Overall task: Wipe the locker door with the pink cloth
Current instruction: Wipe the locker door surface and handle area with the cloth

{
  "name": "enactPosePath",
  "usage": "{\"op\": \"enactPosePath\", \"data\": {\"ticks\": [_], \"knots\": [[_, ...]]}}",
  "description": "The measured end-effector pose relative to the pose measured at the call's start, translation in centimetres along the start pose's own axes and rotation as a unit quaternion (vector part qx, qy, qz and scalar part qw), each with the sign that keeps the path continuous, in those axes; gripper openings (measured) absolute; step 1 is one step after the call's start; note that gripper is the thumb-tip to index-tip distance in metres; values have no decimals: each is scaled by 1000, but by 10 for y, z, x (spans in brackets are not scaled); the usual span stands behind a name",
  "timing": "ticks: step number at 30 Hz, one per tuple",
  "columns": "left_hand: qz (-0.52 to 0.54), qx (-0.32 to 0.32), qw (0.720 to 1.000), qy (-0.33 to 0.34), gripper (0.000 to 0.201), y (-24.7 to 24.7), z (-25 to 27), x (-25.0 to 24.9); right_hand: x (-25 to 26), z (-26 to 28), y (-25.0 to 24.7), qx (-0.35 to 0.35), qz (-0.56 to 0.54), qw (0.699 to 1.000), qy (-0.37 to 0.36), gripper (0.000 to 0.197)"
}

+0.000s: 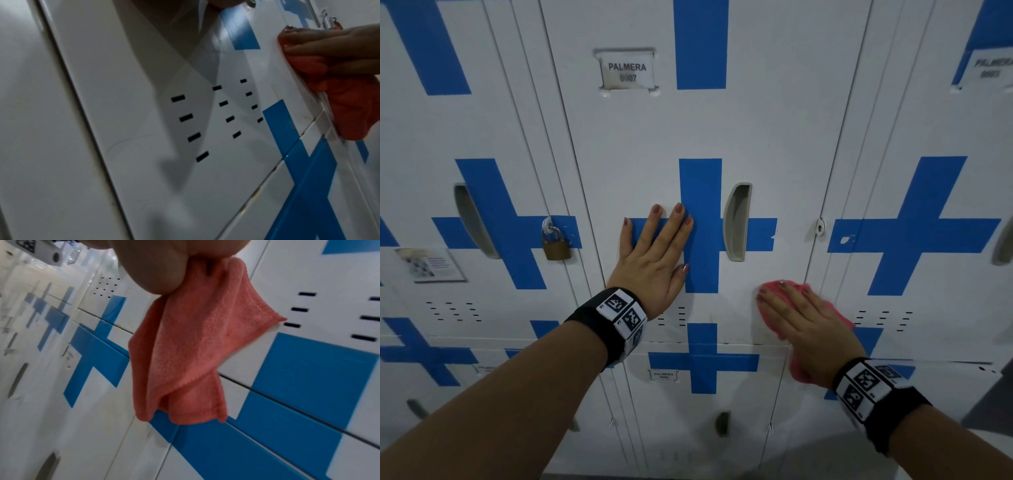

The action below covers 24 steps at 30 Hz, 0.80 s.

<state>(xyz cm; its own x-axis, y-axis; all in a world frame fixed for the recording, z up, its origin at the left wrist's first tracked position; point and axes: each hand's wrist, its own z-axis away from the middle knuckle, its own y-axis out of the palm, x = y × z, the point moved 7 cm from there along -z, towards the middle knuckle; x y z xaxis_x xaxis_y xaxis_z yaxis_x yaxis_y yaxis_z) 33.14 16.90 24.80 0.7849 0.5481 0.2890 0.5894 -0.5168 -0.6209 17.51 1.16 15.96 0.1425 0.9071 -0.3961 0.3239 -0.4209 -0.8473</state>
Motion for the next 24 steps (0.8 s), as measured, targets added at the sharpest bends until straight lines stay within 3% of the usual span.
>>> {"op": "enactPosePath", "data": {"ticks": [4,8,12,14,18,24], "knots": [[1,0,1000,-1,75,1,0,0,-3,-7,-9,-4,-63,996,70,136],[0,-3,1000,0,75,0,0,0,3,-31,-32,-29,-121,986,109,134],[3,-6,1000,2,76,-1,0,0,1,-58,-74,-131,-164,963,168,89],[4,-8,1000,2,77,-2,0,-1,-4,-71,-93,-176,-177,949,190,81],[-2,-7,1000,2,77,-2,0,0,-10,-86,-114,-218,-163,945,183,86],[-3,-4,1000,0,76,-1,0,-1,-7,-81,-109,-206,-141,957,148,82]]}}
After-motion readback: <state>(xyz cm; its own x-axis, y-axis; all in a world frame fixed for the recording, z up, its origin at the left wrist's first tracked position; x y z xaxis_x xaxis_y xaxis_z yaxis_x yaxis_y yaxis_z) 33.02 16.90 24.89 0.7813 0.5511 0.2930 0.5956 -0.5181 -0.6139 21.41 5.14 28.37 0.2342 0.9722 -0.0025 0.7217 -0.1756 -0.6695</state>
